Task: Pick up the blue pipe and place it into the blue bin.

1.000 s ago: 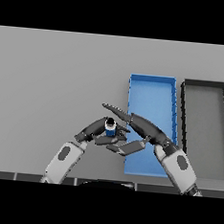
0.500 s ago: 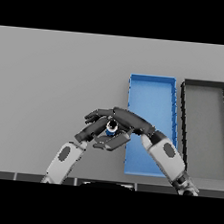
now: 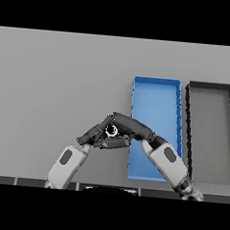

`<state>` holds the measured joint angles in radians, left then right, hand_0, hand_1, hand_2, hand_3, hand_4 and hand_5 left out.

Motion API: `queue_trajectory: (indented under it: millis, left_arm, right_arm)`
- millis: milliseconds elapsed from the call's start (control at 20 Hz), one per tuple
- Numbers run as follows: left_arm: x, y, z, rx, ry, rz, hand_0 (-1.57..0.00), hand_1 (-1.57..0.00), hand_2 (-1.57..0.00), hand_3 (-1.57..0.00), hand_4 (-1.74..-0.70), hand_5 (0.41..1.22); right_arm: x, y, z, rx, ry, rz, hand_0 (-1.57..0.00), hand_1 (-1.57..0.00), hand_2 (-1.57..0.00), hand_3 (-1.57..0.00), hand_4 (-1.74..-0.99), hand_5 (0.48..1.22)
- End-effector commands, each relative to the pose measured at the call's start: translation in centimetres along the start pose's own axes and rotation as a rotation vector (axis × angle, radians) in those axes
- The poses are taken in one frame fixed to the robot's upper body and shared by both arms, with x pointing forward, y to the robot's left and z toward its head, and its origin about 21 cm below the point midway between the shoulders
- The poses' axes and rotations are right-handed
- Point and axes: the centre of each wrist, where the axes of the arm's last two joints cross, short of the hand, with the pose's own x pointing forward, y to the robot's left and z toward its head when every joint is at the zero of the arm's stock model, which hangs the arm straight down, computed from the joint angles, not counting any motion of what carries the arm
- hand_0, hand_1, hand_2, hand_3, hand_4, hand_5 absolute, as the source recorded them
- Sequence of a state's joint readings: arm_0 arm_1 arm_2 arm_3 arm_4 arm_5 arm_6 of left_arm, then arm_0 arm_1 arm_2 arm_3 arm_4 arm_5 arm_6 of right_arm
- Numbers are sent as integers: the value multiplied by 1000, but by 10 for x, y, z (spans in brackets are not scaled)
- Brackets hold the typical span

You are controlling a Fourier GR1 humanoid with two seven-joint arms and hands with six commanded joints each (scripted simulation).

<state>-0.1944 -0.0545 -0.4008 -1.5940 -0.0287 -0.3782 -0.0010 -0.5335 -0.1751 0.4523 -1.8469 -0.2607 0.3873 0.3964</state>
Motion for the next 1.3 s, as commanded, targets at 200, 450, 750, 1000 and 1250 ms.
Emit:
queue_trajectory:
  millis: [200, 450, 750, 1000, 1250]
  left_arm:
    - [2, 0, 1, 13, -14, -27, -1571, -1571, -1571, -1426, -1731, 1221]
    - [2, 4, 6, 22, -34, -107, -1169, -1073, -1034, -933, -1475, 1221]
    - [1, 10, 11, -39, 59, -161, -306, -281, -270, -244, -1047, 938]
    - [1, 9, 8, -14, 147, -121, -100, -91, -88, -79, -969, 603]
    - [-3, 9, 11, 5, 162, -150, -32, -29, -28, -25, -928, 484]
  right_arm:
    - [0, 3, -2, -10, -25, -11, -1533, -1533, -1535, -1501, -1721, 1160]
    - [1, 10, 0, -50, -43, 10, -1558, -1558, -1559, -1548, -1734, 1201]
    - [7, 13, -4, -64, 4, 9, -1568, -1568, -1568, -1565, -1739, 1216]
    - [7, 14, -4, -76, -27, 10, -1570, -1570, -1570, -1569, -1740, 1219]
    - [9, 12, -5, -76, -71, -105, -1571, -1571, -1571, -1570, -1741, 1220]
